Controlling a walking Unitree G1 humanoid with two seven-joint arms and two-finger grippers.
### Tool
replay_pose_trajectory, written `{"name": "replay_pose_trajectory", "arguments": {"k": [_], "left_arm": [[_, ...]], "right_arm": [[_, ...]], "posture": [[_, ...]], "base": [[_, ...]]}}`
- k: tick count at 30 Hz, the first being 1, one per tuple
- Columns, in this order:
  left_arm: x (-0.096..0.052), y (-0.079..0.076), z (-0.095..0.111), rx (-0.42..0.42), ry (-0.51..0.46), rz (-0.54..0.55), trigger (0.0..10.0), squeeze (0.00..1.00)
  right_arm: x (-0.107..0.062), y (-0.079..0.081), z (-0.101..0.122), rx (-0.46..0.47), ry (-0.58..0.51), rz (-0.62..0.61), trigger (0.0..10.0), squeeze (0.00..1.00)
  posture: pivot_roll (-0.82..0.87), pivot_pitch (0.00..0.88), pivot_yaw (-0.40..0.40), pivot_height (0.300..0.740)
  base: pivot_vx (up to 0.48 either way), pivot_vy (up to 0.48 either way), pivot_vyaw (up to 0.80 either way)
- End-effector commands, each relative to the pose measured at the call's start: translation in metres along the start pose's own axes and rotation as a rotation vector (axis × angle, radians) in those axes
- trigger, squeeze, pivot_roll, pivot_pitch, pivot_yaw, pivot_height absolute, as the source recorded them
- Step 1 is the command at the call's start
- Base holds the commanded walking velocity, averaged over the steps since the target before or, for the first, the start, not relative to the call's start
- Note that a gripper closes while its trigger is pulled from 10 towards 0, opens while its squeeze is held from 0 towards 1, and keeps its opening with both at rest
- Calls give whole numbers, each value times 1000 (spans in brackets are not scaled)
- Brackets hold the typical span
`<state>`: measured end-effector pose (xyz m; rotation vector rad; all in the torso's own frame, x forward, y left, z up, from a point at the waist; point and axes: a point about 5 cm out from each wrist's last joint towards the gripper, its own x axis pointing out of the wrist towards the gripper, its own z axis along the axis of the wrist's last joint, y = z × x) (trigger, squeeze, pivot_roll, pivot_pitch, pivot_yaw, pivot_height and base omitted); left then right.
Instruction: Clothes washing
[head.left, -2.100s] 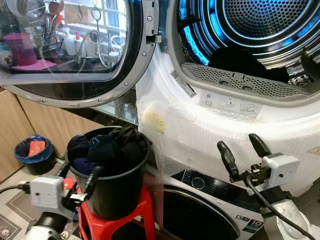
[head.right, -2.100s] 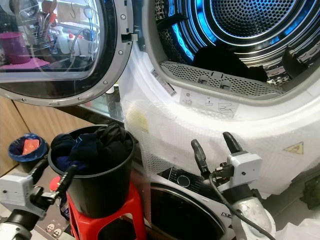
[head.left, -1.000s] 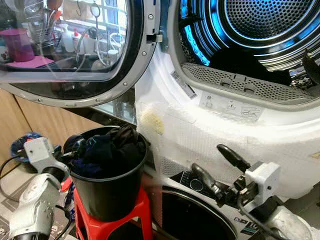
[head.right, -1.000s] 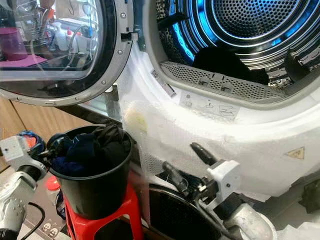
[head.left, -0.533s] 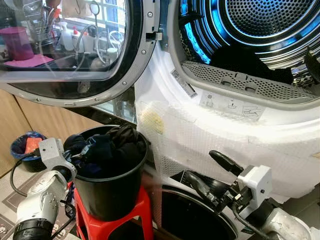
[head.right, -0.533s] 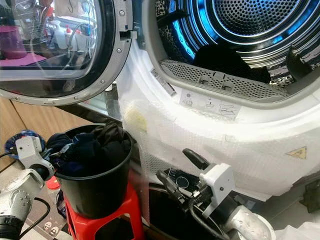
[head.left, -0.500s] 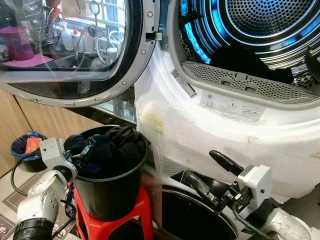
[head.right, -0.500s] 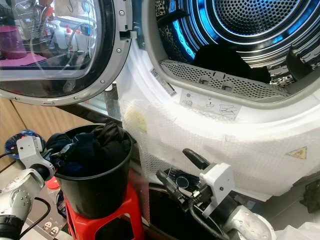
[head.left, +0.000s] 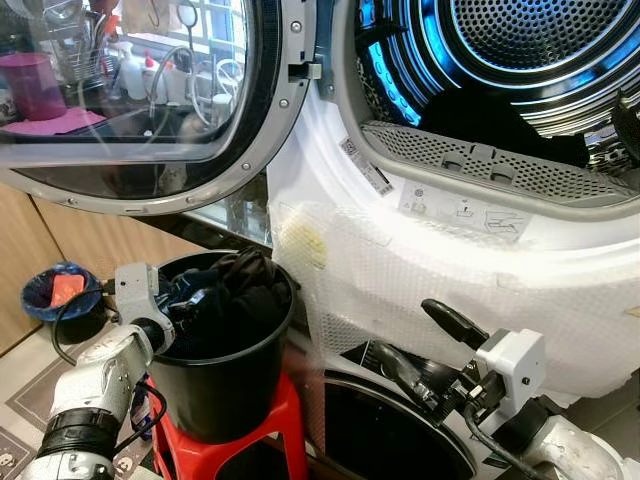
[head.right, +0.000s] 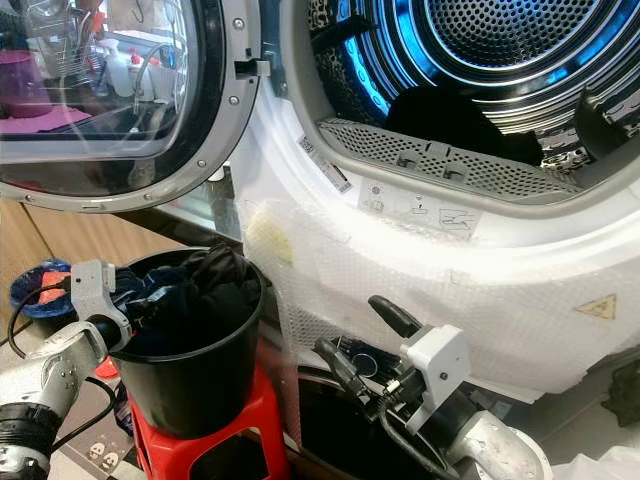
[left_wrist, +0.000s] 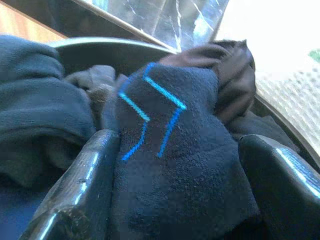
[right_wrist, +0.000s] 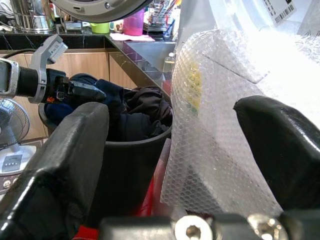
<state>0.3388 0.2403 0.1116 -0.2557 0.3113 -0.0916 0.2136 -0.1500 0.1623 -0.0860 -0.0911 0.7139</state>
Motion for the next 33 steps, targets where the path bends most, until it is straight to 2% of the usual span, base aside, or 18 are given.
{"name": "replay_pose_trajectory", "arguments": {"k": [1,3,4,6,8,9,13,33], "left_arm": [[2,1,2,13,24,18,10000,0],[2,2,4,5,7,19,10000,0],[1,3,4,7,8,22,4627,0],[1,5,3,-4,16,36,3686,0],[1,7,4,15,21,52,1725,0],[0,8,4,12,9,57,0,0],[-1,10,7,-10,-16,55,0,0],[-4,14,20,34,-60,57,0,0]], "right_arm": [[-2,1,6,-24,-5,-1,10000,0],[-2,0,6,-25,-6,-8,10000,0],[-2,1,6,-25,-6,-10,10000,0],[-2,1,6,-24,-5,-12,10000,0],[-2,0,6,-25,-7,-11,10000,0],[-1,0,6,-25,-7,-13,10000,0],[0,-1,6,-27,-10,-13,10000,0],[3,-2,8,-20,-24,-24,10000,0]], "posture": [[-33,91,-27,740],[-34,88,-27,740],[-33,88,-26,740],[-33,88,-26,740],[-31,79,-30,740],[-31,77,-30,740],[-28,74,-33,740],[-23,86,-41,740]], "base": [[0,0,0],[0,0,0],[0,0,0],[0,0,0],[0,0,0],[0,0,0],[0,0,0],[0,0,0]]}}
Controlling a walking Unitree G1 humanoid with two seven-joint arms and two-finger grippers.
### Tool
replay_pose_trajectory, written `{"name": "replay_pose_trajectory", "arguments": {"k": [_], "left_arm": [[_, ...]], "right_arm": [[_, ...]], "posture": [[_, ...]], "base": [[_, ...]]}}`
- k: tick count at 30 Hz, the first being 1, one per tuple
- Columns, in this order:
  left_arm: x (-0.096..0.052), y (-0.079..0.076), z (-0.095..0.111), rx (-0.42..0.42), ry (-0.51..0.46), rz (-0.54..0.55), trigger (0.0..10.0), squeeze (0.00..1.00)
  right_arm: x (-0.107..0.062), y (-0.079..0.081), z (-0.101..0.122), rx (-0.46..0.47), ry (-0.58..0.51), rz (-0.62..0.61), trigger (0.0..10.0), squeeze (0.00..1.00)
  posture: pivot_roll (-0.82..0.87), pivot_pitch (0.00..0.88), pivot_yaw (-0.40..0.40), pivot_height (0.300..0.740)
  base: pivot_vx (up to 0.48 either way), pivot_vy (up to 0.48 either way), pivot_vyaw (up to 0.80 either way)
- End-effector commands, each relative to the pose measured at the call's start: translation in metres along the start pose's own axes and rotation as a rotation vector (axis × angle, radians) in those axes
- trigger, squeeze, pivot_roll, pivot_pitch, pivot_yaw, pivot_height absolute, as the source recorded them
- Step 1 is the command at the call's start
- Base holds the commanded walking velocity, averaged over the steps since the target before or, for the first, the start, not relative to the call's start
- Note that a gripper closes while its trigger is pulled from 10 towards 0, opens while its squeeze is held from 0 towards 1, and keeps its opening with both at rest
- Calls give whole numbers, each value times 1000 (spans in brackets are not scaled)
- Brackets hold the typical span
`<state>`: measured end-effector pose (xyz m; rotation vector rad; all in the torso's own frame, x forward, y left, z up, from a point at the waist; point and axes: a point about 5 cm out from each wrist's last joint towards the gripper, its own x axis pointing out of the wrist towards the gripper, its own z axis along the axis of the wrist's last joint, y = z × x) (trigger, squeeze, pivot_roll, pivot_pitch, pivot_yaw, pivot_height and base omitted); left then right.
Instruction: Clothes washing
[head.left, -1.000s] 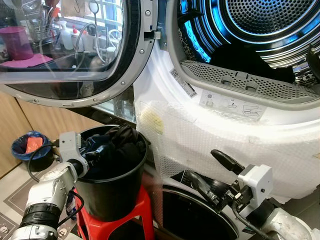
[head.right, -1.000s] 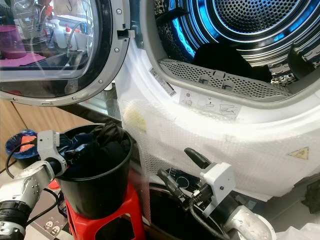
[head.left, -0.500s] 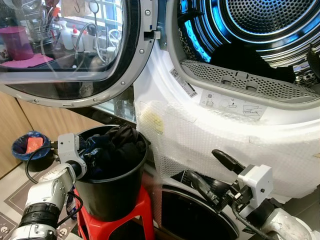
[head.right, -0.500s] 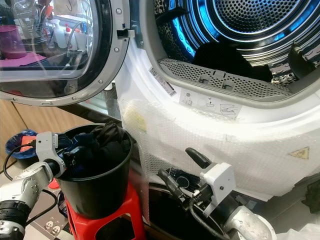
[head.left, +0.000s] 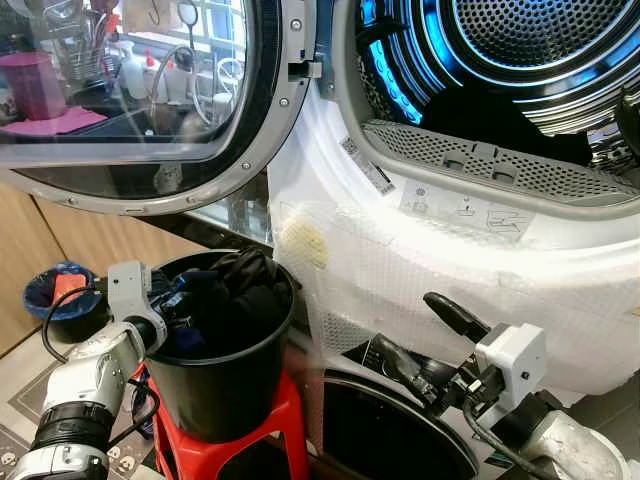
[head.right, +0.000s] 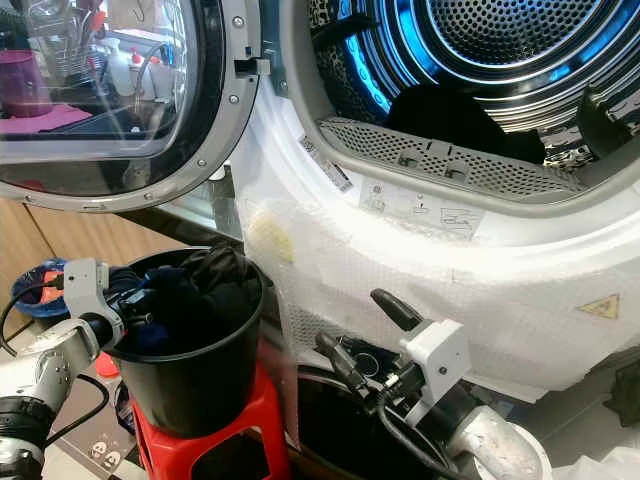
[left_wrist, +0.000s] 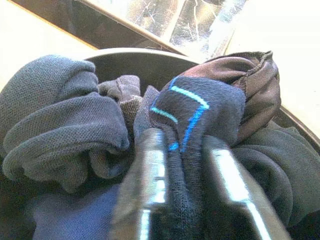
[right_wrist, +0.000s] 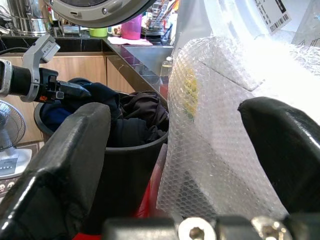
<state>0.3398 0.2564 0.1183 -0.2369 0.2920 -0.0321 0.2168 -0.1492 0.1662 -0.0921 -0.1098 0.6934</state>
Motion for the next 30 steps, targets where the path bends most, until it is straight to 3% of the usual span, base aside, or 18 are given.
{"name": "replay_pose_trajectory", "arguments": {"k": [1,15,19,20,21,23,25,30], "left_arm": [[0,-1,11,23,-41,-5,0,0],[0,-1,14,22,-56,-9,0,0],[-2,-4,23,46,-105,-37,0,0],[-6,-12,35,58,-173,-99,9725,0],[-10,-18,44,77,-223,-147,10000,0],[-24,-38,68,217,-358,-242,10000,0],[-32,-46,80,294,-420,-255,10000,0],[-43,-67,85,448,-469,-324,10000,0]], "right_arm": [[0,0,5,-6,-11,-5,10000,0],[1,-1,6,-3,-14,-11,10000,0],[1,-2,6,-5,-15,-14,10000,0],[1,-2,6,-5,-15,-17,10000,0],[1,-3,6,-5,-16,-19,10000,0],[1,-3,6,-3,-17,-22,10000,0],[2,-2,5,0,-18,-20,10000,0],[5,-3,6,12,-27,-20,10000,0]], "posture": [[-23,85,-41,740],[-24,86,-41,740],[-27,82,-40,740],[-27,81,-40,740],[-27,81,-40,740],[-24,80,-43,740],[-24,80,-43,740],[-8,70,-49,740]], "base": [[0,0,0],[0,0,0],[0,0,0],[0,0,0],[0,0,0],[0,0,0],[0,0,0],[0,0,0]]}}
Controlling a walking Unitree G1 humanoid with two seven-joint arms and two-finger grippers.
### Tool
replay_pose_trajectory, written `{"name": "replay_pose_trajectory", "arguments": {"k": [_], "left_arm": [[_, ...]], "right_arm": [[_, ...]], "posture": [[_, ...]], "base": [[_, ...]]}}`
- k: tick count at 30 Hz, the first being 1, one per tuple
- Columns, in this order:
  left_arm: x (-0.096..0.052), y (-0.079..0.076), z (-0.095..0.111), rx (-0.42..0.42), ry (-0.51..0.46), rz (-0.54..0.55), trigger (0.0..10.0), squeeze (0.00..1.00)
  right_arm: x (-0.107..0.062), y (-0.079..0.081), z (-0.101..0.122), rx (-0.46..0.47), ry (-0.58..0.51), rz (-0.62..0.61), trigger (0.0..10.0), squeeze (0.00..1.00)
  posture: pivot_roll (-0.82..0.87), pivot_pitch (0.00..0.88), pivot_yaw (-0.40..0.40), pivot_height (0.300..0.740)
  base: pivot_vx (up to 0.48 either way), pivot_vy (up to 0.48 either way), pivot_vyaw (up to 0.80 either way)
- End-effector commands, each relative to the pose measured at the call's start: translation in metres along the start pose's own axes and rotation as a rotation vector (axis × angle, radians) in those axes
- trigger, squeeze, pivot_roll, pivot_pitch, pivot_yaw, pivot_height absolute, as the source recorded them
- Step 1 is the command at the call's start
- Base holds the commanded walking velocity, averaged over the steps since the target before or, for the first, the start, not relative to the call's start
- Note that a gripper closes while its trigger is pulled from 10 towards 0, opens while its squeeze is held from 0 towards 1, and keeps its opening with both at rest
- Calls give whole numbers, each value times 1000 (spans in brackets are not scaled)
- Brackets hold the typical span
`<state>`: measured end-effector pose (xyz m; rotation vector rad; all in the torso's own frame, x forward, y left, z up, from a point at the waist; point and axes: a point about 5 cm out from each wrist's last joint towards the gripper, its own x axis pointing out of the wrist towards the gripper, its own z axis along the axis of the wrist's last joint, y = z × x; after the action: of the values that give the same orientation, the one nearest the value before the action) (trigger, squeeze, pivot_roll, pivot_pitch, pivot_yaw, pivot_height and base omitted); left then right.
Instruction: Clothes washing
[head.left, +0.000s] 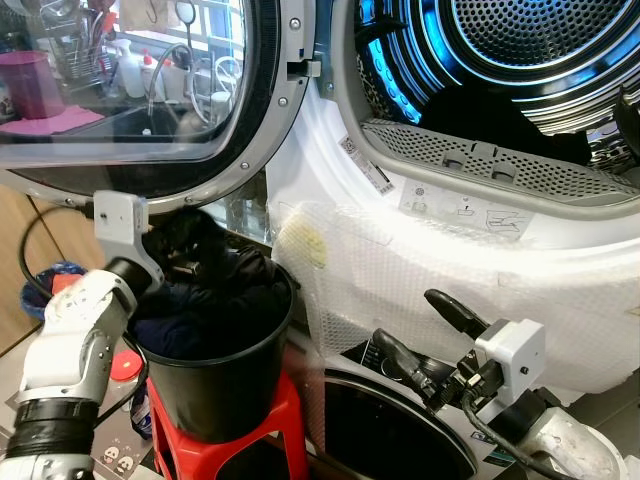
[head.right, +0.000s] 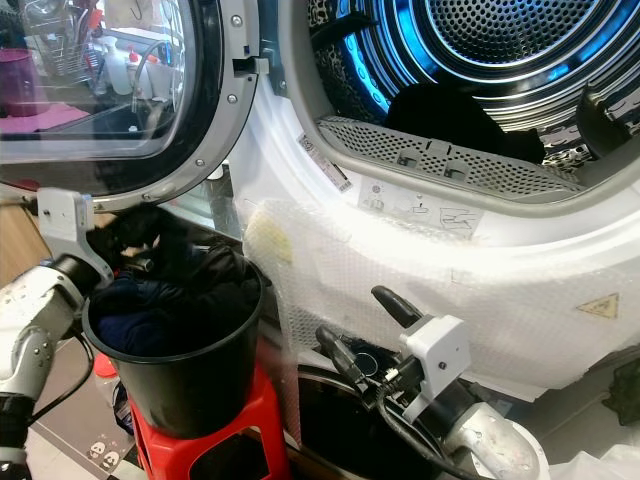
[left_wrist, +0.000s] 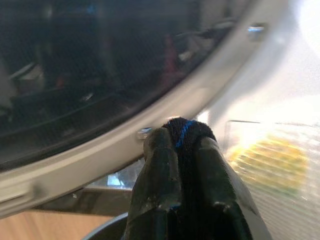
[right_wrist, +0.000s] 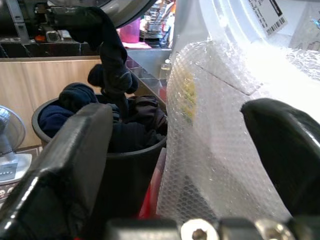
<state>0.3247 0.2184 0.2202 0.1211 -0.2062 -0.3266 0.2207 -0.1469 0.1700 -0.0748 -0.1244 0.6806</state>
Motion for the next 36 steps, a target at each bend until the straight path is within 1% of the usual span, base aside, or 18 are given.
{"name": "replay_pose_trajectory", "arguments": {"k": [1,2,3,6,8,9,10,12,14,17,19,20,22,26,27,30,32,36], "left_arm": [[2,-14,11,87,-42,-72,10000,0],[3,-16,13,98,-49,-81,10000,0],[6,-25,16,94,-51,-129,10000,0],[16,-38,23,123,-76,-190,10000,0],[22,-42,29,140,-93,-203,10000,0],[31,-42,40,144,-131,-207,10000,0],[33,-42,43,142,-142,-205,10000,0],[40,-38,50,126,-164,-191,10000,0],[50,-41,54,107,-177,-201,10000,0],[56,-45,56,94,-181,-214,10000,0],[64,-54,52,78,-170,-225,10000,0],[64,-54,52,78,-170,-225,10000,0],[68,-60,47,61,-148,-232,10000,0],[68,-72,39,27,-127,-276,10000,0],[68,-76,37,5,-121,-292,10000,0],[65,-89,33,-6,-110,-349,10000,0],[61,-104,29,-20,-102,-417,10000,0],[57,-120,31,-33,-111,-501,10000,0]], "right_arm": [[2,-3,4,10,-16,-5,10000,0],[3,-3,4,12,-18,-5,10000,0],[6,-4,6,24,-26,-2,10000,0],[12,-7,11,54,-41,-7,10000,0],[14,-9,13,70,-46,-18,10000,0],[16,-10,15,95,-53,-30,10000,0],[16,-11,16,101,-55,-33,10000,0],[17,-10,18,76,-64,-36,10000,0],[20,-7,21,67,-79,-37,10000,0],[24,-6,23,61,-86,-53,10000,0],[32,-7,26,37,-107,-124,10000,0],[32,-7,26,37,-107,-124,10000,0],[35,-5,27,44,-124,-129,10000,0],[33,-2,23,45,-121,-109,10000,0],[32,-2,22,41,-118,-109,10000,0],[29,-5,20,36,-108,-115,10000,0],[28,-8,19,29,-99,-120,10000,0],[30,-7,19,27,-101,-109,10000,0]], "posture": [[-4,69,-51,740],[-4,69,-51,740],[5,65,-57,740],[10,59,-58,740],[6,53,-55,740],[4,50,-52,740],[4,50,-52,740],[-5,43,-41,740],[-11,37,-32,740],[-14,34,-29,740],[-15,35,-27,740],[-15,35,-27,740],[-19,38,-22,740],[-25,48,-12,740],[-27,50,-10,740],[-28,56,-5,740],[-22,63,-5,740],[-12,67,-4,740]], "base": [[0,0,0],[0,0,0],[0,0,0],[0,0,0],[0,0,0],[0,0,0],[0,0,0],[0,0,0],[0,0,0],[0,0,0],[0,0,0],[0,0,0],[0,0,0],[0,0,0],[0,0,0],[0,0,0],[0,0,0],[0,0,0]]}}
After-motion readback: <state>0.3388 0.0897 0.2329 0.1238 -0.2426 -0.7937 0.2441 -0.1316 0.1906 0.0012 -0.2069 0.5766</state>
